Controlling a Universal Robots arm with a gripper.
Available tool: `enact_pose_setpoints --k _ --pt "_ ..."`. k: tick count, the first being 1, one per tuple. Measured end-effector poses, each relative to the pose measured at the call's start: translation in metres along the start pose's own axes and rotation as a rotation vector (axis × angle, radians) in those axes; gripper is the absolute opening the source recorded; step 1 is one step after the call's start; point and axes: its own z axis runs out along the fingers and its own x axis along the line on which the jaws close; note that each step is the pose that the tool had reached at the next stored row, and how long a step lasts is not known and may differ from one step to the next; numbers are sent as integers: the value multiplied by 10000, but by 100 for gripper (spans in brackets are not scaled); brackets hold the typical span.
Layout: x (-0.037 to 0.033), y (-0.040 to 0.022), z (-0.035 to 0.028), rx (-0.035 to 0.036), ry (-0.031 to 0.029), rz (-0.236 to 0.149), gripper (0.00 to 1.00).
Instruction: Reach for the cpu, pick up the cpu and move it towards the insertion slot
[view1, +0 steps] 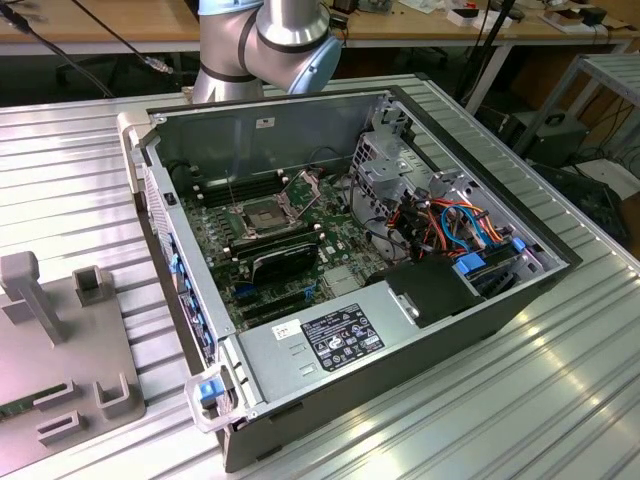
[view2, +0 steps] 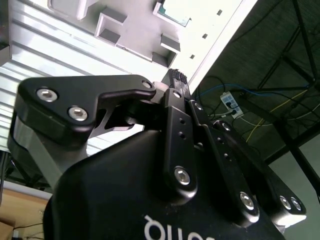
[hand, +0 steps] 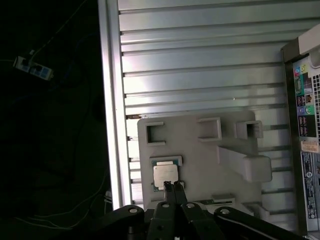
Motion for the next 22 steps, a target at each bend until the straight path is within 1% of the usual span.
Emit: enact_pose_setpoints --k 13,14,16,17,18,20,21,22 --pt "9 -6 0 0 0 -1 11" --pt "10 -6 0 0 0 -1 17" --pt "11 -6 0 0 0 -1 18" --pt "11 -7 -1 0 1 -1 31" --pt "12 -7 0 4 0 0 38" --pt "12 -6 -1 7 1 -2 62" --pt "12 -5 5 6 -1 -5 69" --pt "14 -5 32 6 14 -161 69"
